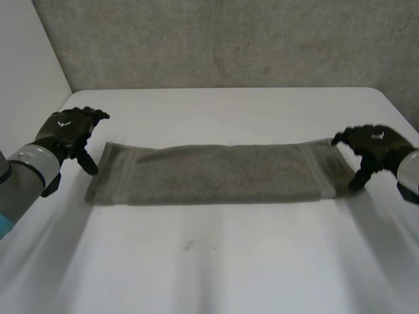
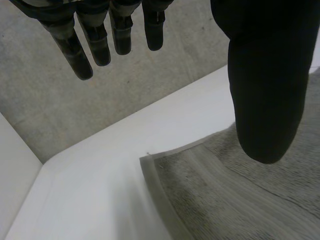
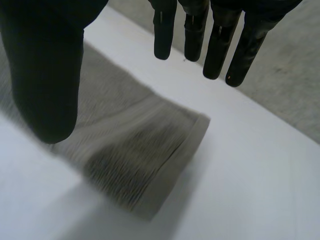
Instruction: Fold the towel.
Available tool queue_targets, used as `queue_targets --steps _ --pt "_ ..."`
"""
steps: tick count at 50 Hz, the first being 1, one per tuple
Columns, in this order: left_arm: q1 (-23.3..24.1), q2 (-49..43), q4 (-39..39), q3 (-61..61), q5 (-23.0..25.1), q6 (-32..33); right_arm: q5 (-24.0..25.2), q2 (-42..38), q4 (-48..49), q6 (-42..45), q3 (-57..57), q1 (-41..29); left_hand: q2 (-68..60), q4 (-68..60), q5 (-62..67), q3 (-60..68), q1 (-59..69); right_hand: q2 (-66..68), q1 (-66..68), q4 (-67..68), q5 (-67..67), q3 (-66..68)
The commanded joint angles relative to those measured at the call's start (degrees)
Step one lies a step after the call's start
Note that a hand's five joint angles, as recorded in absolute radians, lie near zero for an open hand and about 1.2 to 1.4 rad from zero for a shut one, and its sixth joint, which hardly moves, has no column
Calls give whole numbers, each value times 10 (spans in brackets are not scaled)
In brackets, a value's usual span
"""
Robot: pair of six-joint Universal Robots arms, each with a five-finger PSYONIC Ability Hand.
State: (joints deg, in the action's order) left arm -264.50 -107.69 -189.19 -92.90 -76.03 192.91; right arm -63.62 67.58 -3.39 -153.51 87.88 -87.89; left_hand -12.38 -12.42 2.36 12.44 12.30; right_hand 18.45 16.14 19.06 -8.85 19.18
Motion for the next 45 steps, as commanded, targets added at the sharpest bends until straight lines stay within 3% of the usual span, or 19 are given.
queue_targets --steps 1,13,28,32,39,45 --pt "4 28 0 -39 0 -1 10 -11 115 53 96 16 5 5 -5 -5 -4 111 135 105 -107 104" --pt "8 29 -1 -54 0 -1 17 -76 182 83 91 20 7 7 -6 -7 -6 345 368 339 -341 338" --pt "8 24 -6 -58 0 -1 9 -125 182 117 61 16 7 7 -6 -7 -6 381 404 374 -377 373" --pt "8 24 -6 -58 0 -1 7 -130 182 127 51 17 8 9 -8 -9 -7 612 635 606 -608 605" --pt "8 27 -6 -59 0 -2 -16 -124 181 126 41 35 8 9 -8 -9 -7 615 639 609 -612 608" --pt "7 36 -5 -62 -1 -1 -41 -93 175 130 38 114 10 10 -10 -10 -9 615 639 609 -612 608"
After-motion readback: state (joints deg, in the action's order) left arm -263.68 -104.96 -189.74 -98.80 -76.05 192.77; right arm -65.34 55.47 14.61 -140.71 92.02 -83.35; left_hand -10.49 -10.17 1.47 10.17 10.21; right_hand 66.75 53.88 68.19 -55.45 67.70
